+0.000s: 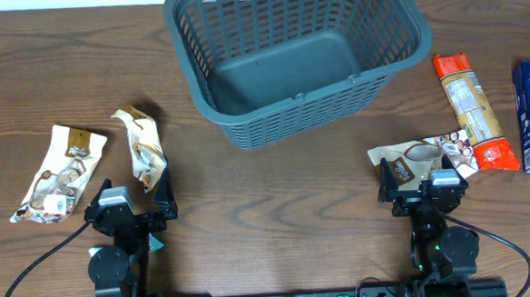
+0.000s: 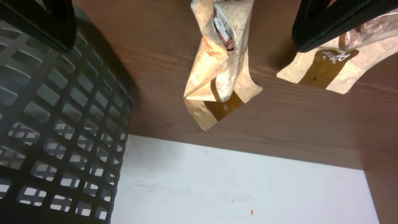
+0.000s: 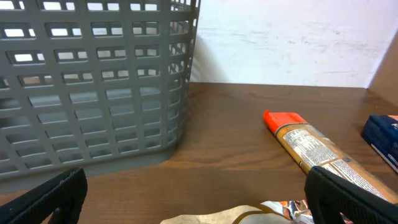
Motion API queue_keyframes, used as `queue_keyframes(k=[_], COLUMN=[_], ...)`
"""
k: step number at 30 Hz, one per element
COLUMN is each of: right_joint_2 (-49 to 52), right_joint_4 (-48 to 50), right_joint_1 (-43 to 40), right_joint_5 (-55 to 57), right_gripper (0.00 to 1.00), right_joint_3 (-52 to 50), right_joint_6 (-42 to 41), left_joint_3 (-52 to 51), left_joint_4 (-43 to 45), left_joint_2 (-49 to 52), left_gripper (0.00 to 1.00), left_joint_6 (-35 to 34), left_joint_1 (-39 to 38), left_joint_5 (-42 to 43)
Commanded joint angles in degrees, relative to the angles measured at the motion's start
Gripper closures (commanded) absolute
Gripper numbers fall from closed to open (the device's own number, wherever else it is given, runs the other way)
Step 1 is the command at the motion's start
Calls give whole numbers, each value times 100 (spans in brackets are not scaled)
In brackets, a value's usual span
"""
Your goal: Pack container
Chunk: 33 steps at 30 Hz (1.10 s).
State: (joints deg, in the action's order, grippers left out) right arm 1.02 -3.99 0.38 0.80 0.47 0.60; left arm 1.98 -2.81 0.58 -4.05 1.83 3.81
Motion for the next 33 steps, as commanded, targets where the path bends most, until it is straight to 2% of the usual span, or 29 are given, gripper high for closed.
queue_keyframes(k=[1, 6, 10, 12, 17, 20, 22, 24, 28, 31, 33], right_joint_2=[13, 15, 116, 293, 1167, 1834, 2203, 2529, 2747, 2826, 2876], right_joint_4=[-50, -369, -546, -544, -592, -839, -1268, -1908, -3176, -3928, -3978], right_joint_1=[42, 42, 42, 39, 42, 42, 42, 42, 42, 42, 42], right_joint_5=[-459, -726, -721, -715, -920, -1412, -1930, -2922, -4452, -4586, -4583], right_gripper=[1, 1, 1, 1, 1, 1, 1, 1, 1, 1, 1], right_joint_3=[31, 431, 1071, 1425, 2559, 3432, 4011, 4605, 4920, 4850, 4859], right_joint_6=[-98, -96, -90, -28, -11, -11, -17, -15, -13, -15, -13], left_joint_3=[-175, -173, -59, 81, 807, 1513, 1945, 2315, 2376, 2371, 2374], left_joint_4=[-68, -7, 92, 76, 33, -59, -216, -267, -527, -1141, -1152], left_joint_2=[-42, -42, -42, -39, -17, 138, 254, 352, 376, 378, 378], left_gripper=[1, 1, 1, 2, 1, 1, 1, 1, 1, 1, 1], left_joint_6=[81, -11, -120, -162, -352, -356, -361, -361, -358, -358, -374], left_joint_1=[26, 24, 24, 24, 24, 24, 24, 24, 24, 24, 24], left_joint_5=[-63, 94, 1438, 1845, 1978, 2107, 2328, 2706, 3167, 3307, 3484])
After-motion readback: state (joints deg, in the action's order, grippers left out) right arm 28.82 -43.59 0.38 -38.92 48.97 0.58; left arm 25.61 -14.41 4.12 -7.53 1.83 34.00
